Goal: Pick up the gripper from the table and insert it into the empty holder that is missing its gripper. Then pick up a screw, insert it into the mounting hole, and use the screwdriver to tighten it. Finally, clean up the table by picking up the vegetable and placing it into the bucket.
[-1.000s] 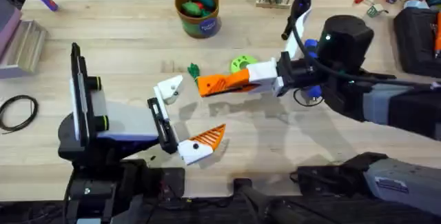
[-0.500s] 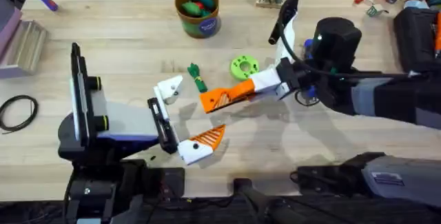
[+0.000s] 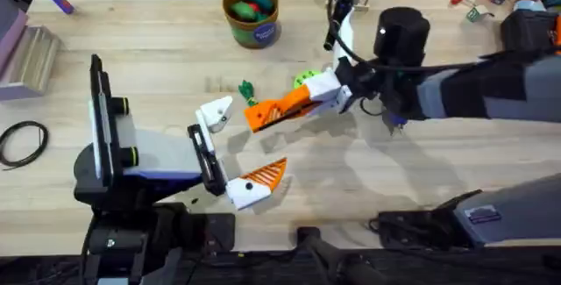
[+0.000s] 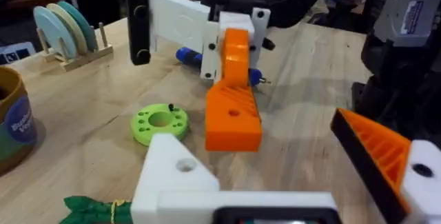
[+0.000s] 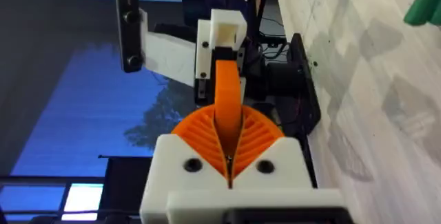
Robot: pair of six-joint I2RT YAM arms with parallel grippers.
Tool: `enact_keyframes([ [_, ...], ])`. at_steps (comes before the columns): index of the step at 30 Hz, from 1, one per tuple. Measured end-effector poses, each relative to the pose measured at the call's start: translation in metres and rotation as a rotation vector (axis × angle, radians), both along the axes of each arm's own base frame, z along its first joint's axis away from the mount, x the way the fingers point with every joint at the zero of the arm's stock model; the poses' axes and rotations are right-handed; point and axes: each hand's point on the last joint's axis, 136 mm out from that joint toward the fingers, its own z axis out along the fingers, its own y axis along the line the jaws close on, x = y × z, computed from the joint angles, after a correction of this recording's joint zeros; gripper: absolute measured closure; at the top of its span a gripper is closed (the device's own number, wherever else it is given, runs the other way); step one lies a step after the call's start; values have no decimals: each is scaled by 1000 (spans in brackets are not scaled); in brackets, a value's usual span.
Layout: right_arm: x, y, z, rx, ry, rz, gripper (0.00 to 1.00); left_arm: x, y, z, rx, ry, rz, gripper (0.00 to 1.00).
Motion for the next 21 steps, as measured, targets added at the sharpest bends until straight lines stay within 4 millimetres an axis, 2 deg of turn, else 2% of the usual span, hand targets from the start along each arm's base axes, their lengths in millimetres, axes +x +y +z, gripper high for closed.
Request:
enact_keyframes([
  [9,7,14,3,9,-9,39,992,0,0,0,0,0,0,15],
  [21,4,18,3,-1,20,55,992,0,0,0,0,0,0,15],
])
